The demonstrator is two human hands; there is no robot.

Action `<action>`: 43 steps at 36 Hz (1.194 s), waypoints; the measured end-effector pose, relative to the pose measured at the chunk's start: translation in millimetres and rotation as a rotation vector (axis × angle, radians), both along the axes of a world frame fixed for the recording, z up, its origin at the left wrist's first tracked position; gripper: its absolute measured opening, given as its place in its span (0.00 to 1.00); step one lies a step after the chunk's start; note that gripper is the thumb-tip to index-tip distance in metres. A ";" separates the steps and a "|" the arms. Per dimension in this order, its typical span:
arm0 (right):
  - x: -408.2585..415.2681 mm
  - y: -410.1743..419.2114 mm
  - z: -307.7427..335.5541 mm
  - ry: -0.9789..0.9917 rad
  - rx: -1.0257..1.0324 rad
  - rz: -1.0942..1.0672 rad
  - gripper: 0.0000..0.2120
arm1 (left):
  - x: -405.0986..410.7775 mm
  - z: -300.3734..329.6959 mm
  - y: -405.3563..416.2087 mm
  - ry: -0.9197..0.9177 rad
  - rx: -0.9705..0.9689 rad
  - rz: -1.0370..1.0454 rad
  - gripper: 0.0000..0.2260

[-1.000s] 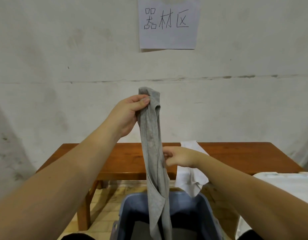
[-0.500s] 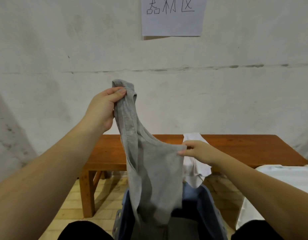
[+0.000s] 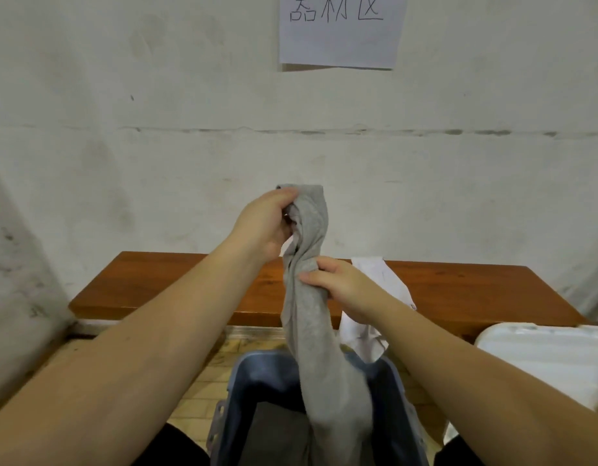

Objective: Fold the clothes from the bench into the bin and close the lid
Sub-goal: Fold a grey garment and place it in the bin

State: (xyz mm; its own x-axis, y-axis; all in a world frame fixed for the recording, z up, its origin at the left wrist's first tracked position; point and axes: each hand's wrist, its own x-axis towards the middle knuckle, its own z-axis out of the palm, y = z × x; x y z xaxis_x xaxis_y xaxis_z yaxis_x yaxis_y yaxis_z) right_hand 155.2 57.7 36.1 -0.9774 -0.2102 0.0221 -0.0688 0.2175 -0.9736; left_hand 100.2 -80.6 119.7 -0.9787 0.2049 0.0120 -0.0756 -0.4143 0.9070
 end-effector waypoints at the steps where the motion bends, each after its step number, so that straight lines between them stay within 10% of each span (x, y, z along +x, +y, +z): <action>1: 0.6 5.0 -0.1 -0.025 -0.050 -0.009 0.10 | -2.5 -7.3 -3.8 0.041 -0.052 0.014 0.06; 9: 0.1 31.6 12.7 -0.121 -0.477 -0.145 0.18 | 8.1 -100.4 -30.3 0.019 -0.592 -0.191 0.44; 29: -6.1 58.3 29.6 -0.116 -0.765 -0.104 0.15 | 16.4 -134.2 -55.0 -0.311 -0.207 -0.603 0.16; 43: -19.5 89.2 18.9 -0.040 -0.481 -0.092 0.19 | 22.0 -100.0 -58.7 -0.322 -0.046 -0.341 0.15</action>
